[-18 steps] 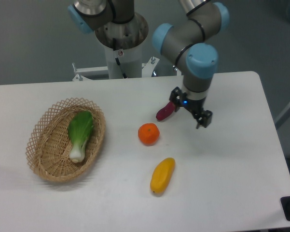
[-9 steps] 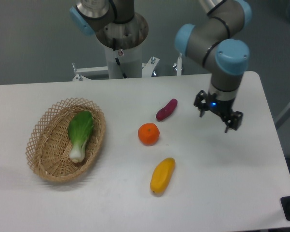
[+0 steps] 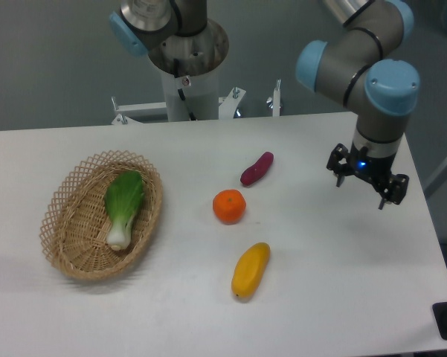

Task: Place the sweet potato on the table

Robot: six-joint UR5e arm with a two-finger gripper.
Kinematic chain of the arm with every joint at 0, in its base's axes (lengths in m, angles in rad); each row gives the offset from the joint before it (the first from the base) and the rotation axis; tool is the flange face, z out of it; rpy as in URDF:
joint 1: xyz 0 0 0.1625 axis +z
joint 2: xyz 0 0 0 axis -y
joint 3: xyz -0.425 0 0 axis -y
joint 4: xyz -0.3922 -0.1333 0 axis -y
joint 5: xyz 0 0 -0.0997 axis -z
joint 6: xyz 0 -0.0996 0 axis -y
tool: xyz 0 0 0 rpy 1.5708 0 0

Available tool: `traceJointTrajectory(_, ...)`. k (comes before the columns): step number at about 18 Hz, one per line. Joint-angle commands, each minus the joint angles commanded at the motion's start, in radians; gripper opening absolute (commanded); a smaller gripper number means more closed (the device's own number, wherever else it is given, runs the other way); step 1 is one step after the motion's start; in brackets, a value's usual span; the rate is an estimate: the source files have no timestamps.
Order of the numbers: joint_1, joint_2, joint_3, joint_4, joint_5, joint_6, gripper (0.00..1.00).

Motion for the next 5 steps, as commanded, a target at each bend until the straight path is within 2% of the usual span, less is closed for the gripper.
traceJointTrajectory(5,0.006,-0.003,0.002,0.000,0.002,0.018,1.00)
